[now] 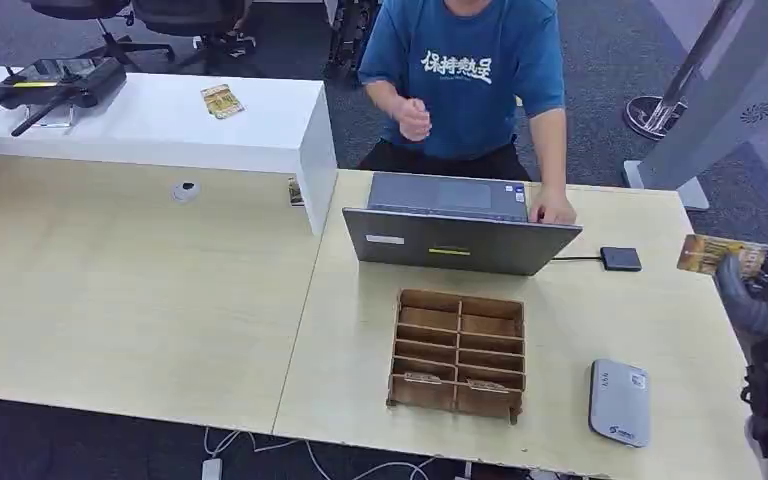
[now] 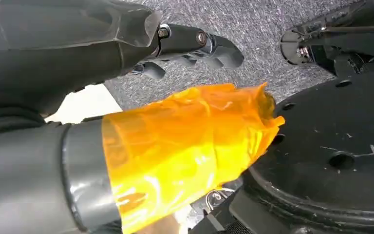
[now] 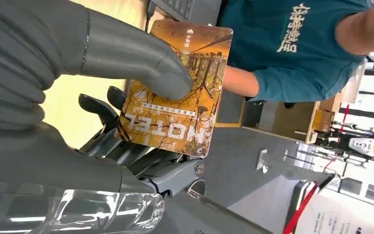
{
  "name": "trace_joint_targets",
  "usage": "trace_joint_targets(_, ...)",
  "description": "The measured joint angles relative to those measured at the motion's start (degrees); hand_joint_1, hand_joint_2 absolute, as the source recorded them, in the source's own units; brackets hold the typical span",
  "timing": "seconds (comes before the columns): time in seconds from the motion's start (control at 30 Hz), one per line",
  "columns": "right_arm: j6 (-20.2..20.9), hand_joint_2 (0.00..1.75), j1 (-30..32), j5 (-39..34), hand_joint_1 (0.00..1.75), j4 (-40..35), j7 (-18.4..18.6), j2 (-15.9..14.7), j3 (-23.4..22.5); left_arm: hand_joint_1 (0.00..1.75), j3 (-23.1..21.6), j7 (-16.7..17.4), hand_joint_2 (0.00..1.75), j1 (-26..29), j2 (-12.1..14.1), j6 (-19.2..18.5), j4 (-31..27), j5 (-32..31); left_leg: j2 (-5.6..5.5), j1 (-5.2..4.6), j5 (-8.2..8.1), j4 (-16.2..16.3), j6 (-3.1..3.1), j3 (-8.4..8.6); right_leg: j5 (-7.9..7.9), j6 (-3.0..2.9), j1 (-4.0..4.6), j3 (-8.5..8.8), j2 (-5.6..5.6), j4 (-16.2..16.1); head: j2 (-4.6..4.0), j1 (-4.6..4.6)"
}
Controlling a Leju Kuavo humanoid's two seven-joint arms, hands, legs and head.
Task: Pass the card to the sensor for recognition and then transmit it.
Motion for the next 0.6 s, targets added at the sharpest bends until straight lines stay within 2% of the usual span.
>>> trace_joint_targets(0.47,0.6,1.75,2.9,-0.2,1.75,-0.9,0.4,-2.2,-1.6,0.00,0.5,0.0,0.00,0.0,0.0,0.0,0.0,0.0,-0.03,0.00,0.00,0.0,0.00,-0.01,0.00,0.01,0.00,0.00,-0.05,0.0,0.00,0.00)
trace_joint_targets(0.53,1.4,1.75,4.9,-2.0,1.75,-1.7,1.1,-2.8,-2.7,0.00,0.8,0.0,0.00,0.1,0.0,-0.1,0.0,0.1,-0.11,0.00,0.00,0.0,0.01,0.03,-0.01,0.02,0.00,-0.02,-0.12,-0.1,0.00,-0.02)
trace_joint_targets(0.6,3.4,1.75,10.1,-4.3,1.75,-3.8,0.6,-3.9,-5.1,0.00,1.2,-0.1,0.00,0.3,-0.3,0.0,0.0,0.3,-0.53,0.01,-0.03,0.0,0.05,-0.02,-0.12,0.13,0.00,0.18,-0.52,-0.1,0.00,0.07)
